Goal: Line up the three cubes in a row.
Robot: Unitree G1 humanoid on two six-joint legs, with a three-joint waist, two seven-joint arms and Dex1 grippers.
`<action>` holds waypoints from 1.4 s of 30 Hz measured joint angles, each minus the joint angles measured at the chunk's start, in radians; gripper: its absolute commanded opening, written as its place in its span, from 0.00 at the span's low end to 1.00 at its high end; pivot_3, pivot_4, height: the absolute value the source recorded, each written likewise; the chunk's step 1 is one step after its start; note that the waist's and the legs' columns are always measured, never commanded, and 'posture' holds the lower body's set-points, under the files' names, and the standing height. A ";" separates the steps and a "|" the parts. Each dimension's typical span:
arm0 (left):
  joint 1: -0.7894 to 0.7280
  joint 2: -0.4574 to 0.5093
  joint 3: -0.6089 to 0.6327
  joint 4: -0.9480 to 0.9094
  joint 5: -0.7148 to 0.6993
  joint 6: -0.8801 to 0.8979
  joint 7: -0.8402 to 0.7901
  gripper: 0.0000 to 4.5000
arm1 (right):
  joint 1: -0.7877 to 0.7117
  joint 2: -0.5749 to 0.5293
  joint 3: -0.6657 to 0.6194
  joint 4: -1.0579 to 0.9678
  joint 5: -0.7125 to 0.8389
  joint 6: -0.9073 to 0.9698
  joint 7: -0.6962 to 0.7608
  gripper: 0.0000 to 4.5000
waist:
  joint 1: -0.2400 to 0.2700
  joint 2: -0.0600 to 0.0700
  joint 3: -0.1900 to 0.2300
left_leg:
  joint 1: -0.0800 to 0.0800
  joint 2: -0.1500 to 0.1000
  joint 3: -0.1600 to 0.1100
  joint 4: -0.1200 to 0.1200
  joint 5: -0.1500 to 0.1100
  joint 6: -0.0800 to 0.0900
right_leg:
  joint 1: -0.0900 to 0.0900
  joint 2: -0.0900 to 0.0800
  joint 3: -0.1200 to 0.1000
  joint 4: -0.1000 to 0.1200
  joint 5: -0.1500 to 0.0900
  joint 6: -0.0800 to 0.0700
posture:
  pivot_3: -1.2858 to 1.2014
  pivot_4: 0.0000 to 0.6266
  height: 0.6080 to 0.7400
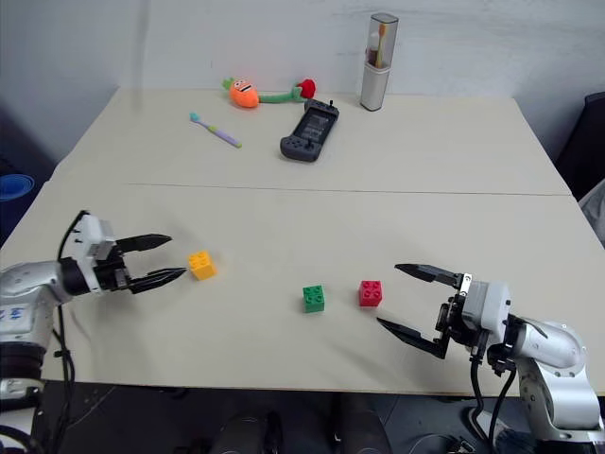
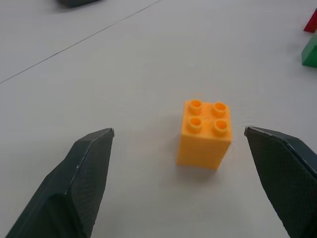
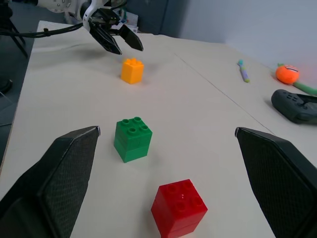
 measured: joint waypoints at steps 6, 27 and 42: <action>-0.058 -0.058 -0.056 0.088 0.058 -0.083 0.008 0.87 | 0.047 0.000 -0.005 -0.018 -0.010 -0.001 -0.039 1.00 | 0.002 0.000 0.000 | 0.000 0.000 0.000 0.001 0.000 0.000 | 0.000 0.000 0.000 0.000 0.000 0.000 | 0.52 0.24 1.00; -0.150 -0.146 -0.263 -0.032 0.096 -0.194 -0.252 0.33 | 0.125 -0.013 -0.033 -0.079 0.005 0.011 -0.092 1.00 | 0.003 -0.001 0.000 | -0.002 -0.001 -0.001 0.002 0.001 0.000 | 0.000 0.000 0.000 0.000 0.000 0.001 | 0.52 0.24 1.00; -0.174 -0.199 -0.309 0.015 0.117 -0.215 -0.248 0.55 | 0.116 -0.002 -0.030 -0.078 -0.010 0.019 -0.112 1.00 | 0.003 -0.001 0.000 | -0.002 -0.001 -0.002 0.002 0.002 0.001 | 0.000 0.000 0.000 0.000 0.000 0.001 | 0.52 0.24 1.00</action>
